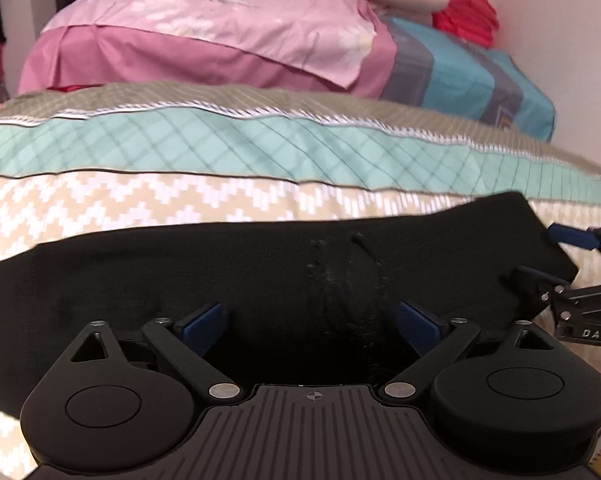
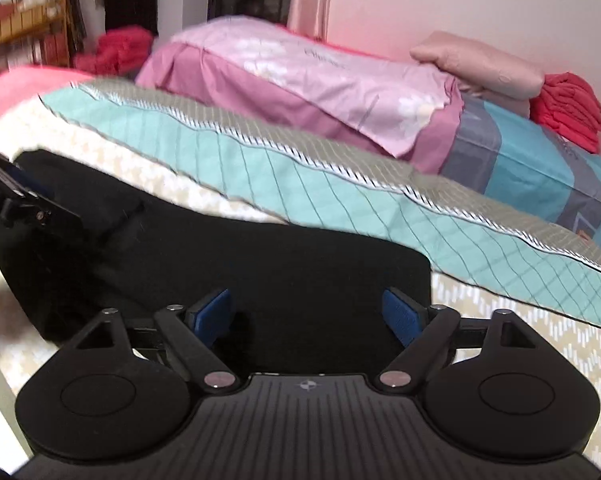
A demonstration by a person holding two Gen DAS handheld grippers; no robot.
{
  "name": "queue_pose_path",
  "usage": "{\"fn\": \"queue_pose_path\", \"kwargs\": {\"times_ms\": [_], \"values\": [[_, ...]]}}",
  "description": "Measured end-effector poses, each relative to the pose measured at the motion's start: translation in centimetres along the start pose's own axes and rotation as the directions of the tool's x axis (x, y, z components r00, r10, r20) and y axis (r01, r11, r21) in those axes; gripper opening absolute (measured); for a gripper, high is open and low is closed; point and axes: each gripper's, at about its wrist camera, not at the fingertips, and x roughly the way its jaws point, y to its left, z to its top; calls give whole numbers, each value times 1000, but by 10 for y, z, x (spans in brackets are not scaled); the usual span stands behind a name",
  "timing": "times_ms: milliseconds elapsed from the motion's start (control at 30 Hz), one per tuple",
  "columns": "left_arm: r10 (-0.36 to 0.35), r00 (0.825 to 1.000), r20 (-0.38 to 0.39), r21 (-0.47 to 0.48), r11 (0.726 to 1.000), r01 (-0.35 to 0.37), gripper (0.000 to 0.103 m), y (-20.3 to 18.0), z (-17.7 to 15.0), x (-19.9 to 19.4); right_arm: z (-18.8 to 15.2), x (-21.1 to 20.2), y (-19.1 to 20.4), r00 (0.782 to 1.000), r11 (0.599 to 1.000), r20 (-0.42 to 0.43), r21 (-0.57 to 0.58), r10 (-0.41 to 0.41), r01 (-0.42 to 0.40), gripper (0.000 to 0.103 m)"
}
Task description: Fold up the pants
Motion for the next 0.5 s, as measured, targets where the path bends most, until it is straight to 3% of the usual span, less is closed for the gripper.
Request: {"fn": "queue_pose_path", "kwargs": {"times_ms": [100, 167, 267, 333, 400, 500], "values": [[8, 1000, 21, -86, 996, -6, 103, 22, -4, -14, -3, 24, 11, 996, 998, -84, -54, -38, 33, 90], [43, 999, 33, -159, 987, -37, 103, 39, -8, -25, 7, 20, 23, 993, 991, -59, -94, -99, 93, 88], [153, 987, 47, -289, 948, -133, 103, 73, -24, -49, 20, 5, 56, 988, 970, 64, -192, -142, 151, 91], [248, 968, 34, -394, 894, -215, 103, 101, -40, -65, 28, 1, 86, 991, 966, 102, -234, -86, 108, 91], [337, 942, 9, -488, 824, -290, 103, 127, -58, -83, 33, 0, 124, 994, 962, 105, -274, 36, -6, 91], [440, 897, -36, -589, 715, -375, 103, 161, -85, -109, 35, 6, 194, 981, 917, 88, -377, 175, -130, 90]]}}
